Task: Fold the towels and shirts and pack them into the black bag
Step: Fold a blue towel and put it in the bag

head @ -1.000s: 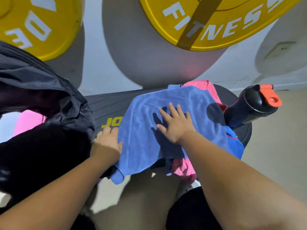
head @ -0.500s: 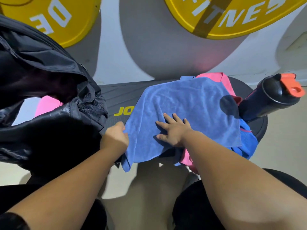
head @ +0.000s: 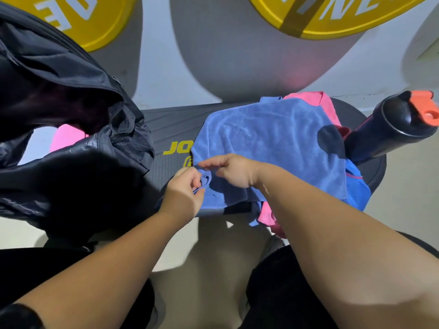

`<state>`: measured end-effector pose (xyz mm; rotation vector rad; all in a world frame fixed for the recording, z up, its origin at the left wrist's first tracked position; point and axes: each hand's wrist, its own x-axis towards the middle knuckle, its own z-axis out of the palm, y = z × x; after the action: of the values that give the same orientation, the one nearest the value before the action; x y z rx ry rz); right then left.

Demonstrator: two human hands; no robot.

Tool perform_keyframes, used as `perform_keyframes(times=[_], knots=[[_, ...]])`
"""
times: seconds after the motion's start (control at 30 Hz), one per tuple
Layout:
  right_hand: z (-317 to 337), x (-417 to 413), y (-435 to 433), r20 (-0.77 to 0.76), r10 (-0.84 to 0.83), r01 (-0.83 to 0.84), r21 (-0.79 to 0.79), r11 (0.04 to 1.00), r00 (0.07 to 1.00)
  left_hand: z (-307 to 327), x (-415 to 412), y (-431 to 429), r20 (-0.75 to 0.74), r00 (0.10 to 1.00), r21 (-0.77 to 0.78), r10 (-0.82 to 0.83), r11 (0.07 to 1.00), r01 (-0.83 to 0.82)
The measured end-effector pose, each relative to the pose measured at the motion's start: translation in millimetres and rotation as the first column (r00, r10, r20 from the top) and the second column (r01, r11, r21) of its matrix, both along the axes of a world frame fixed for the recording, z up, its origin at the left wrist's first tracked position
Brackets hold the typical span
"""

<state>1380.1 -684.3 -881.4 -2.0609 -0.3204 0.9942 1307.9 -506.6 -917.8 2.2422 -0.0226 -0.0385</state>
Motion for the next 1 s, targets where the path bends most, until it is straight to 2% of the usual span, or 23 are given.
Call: perform_keyframes(times=[0.1, 0.17, 0.23, 0.3, 0.37, 0.4, 0.47, 0.53, 0.57, 0.67, 0.7, 0.77, 0.83, 0.87, 1.0], knots=[[-14, -4, -2, 0.043, 0.177, -0.161, -0.252, 0.954, 0.983, -8, -10, 14, 0.062, 0.998, 0.200, 0.020, 0.979, -0.032], [-14, -5, -1, 0.065, 0.181, -0.157, -0.278, 0.948, 0.981, -15, -13, 25, 0.081, 0.997, 0.304, 0.014, 0.952, -0.038], [-14, -5, 2, 0.129, 0.194, -0.146, -0.311, 0.939, 0.972, -19, -16, 32, 0.069, 0.998, 0.344, -0.009, 0.939, -0.016], [-12, -7, 6, 0.340, 0.237, -0.109, -0.355, 0.928, 0.910, -21, -20, 35, 0.044, 0.998, 0.335, -0.033, 0.942, 0.016], [-8, -10, 14, 0.495, 0.259, -0.111, -0.309, 0.945, 0.829, -23, -22, 37, 0.039, 0.997, 0.311, -0.072, 0.949, 0.056], [-6, -10, 18, 0.501, 0.313, -0.169, -0.311, 0.935, 0.807, -22, -23, 37, 0.041, 0.995, 0.296, -0.087, 0.953, 0.071], [-9, -9, 25, 0.418, 0.476, -0.301, -0.418, 0.857, 0.774, -21, -24, 36, 0.065, 0.993, 0.267, -0.097, 0.961, 0.076], [-18, -9, 24, 0.351, 0.541, -0.322, -0.519, 0.792, 0.765, -21, -23, 35, 0.087, 0.993, 0.249, -0.082, 0.967, 0.058], [-22, -8, 20, 0.362, 0.526, -0.294, -0.530, 0.795, 0.770, -21, -22, 35, 0.086, 0.994, 0.243, -0.060, 0.969, 0.037], [-26, -7, 11, 0.474, 0.436, -0.203, -0.466, 0.861, 0.765, -15, -20, 31, 0.023, 0.999, 0.174, 0.047, 0.983, -0.050], [-26, -6, 9, 0.522, 0.350, -0.146, -0.392, 0.908, 0.778, -12, -19, 28, -0.042, 0.995, 0.136, 0.088, 0.987, -0.081], [-19, -4, 7, 0.531, 0.027, 0.076, -0.171, 0.982, 0.847, -3, -14, 21, -0.232, 0.963, 0.041, 0.138, 0.990, -0.132], [-10, 1, 4, 0.472, -0.284, 0.344, -0.044, 0.938, 0.834, 8, -7, 16, -0.355, 0.926, -0.033, 0.126, 0.989, -0.147], [-4, 4, 3, 0.470, -0.370, 0.437, -0.038, 0.899, 0.801, 16, -2, 15, -0.381, 0.918, -0.044, 0.107, 0.990, -0.134], [11, 19, 0, 0.503, -0.480, 0.600, -0.099, 0.794, 0.718, 59, 18, 23, -0.440, 0.898, -0.022, -0.017, 1.000, 0.008]])
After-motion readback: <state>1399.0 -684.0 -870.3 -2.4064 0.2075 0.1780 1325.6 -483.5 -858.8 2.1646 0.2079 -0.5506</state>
